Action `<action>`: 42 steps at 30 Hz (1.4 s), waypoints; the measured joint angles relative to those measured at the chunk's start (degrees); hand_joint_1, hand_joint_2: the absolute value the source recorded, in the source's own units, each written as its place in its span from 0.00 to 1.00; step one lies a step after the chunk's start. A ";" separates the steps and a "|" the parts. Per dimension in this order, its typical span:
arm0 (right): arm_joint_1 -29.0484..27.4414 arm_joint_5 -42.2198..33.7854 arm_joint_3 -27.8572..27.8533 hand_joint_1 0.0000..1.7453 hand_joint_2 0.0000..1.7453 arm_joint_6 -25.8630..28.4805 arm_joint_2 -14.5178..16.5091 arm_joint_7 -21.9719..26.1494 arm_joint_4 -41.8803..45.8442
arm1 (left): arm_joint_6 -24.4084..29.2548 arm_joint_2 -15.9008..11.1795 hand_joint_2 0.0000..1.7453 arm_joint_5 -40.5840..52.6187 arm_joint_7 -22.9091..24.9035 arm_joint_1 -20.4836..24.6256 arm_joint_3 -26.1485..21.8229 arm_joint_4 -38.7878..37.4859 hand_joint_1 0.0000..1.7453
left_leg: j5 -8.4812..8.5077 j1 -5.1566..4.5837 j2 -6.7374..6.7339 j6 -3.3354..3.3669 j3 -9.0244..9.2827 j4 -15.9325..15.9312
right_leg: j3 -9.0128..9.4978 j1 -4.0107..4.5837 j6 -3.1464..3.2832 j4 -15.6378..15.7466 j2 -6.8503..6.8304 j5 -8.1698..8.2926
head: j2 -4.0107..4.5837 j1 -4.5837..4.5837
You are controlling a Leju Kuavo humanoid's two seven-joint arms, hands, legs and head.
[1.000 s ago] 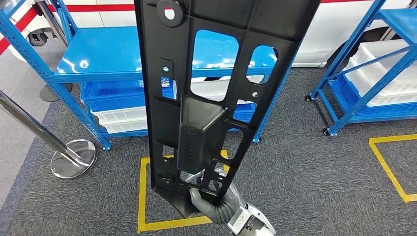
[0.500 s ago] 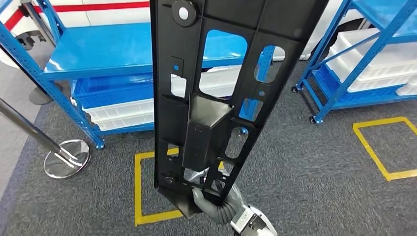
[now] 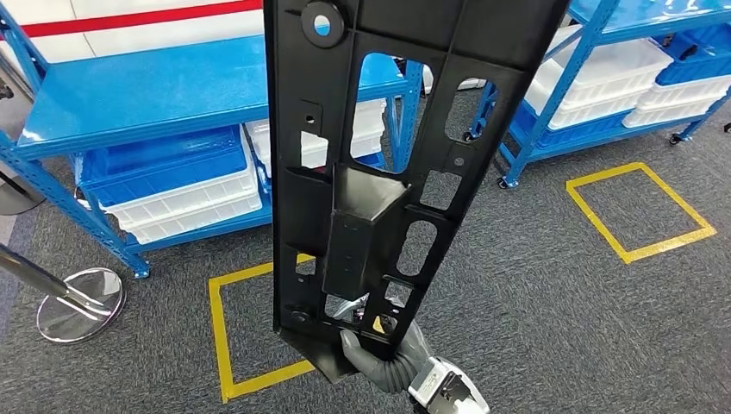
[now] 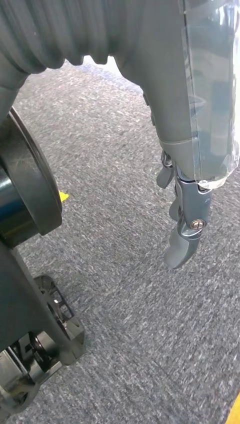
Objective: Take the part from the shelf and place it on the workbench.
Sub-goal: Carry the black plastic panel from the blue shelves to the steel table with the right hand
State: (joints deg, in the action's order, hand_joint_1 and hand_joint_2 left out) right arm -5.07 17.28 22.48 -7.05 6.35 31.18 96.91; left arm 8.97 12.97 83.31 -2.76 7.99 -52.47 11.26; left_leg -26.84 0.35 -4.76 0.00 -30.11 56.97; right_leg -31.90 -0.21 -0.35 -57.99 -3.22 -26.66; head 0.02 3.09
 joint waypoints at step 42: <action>-5.97 -1.74 -5.95 1.00 1.00 -0.10 1.43 4.26 1.54 | 1.39 -1.48 1.00 -1.80 -1.91 -0.48 0.92 0.04 0.00 | -6.14 0.51 4.97 -1.69 -2.91 11.49 | -2.93 0.21 2.64 -0.68 6.92 2.03 | 0.00 -0.03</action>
State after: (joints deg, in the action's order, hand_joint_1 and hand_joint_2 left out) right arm -11.04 15.55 16.53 -7.15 7.78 35.44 98.45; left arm 10.36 11.49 81.51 -4.67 7.51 -51.55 11.30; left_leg -32.98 0.86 0.21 -1.68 -33.02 68.46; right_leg -34.83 0.00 2.29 -58.67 3.70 -24.64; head 0.02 3.06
